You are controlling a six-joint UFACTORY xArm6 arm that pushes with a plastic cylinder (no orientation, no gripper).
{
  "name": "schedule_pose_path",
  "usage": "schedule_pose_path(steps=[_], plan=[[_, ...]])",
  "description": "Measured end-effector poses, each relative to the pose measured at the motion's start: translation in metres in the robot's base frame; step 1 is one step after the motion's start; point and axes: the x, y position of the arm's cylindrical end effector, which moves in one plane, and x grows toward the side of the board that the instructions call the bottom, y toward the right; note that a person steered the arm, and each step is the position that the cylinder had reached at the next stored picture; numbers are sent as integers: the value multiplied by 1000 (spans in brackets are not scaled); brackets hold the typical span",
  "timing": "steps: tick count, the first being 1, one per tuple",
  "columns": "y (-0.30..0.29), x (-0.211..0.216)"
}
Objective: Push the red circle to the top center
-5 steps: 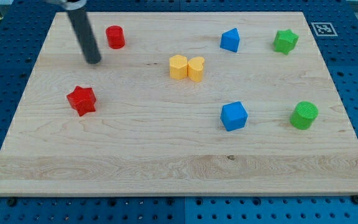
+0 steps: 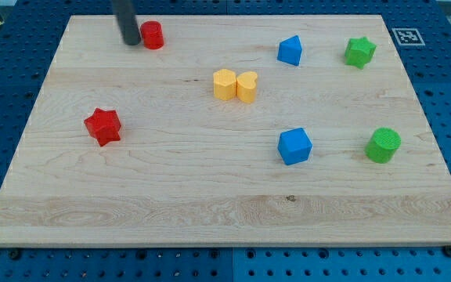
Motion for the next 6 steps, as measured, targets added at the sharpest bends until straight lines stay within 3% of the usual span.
schedule_pose_path(steps=[1,4,6], plan=[[48,-9],[66,-14],[71,8]])
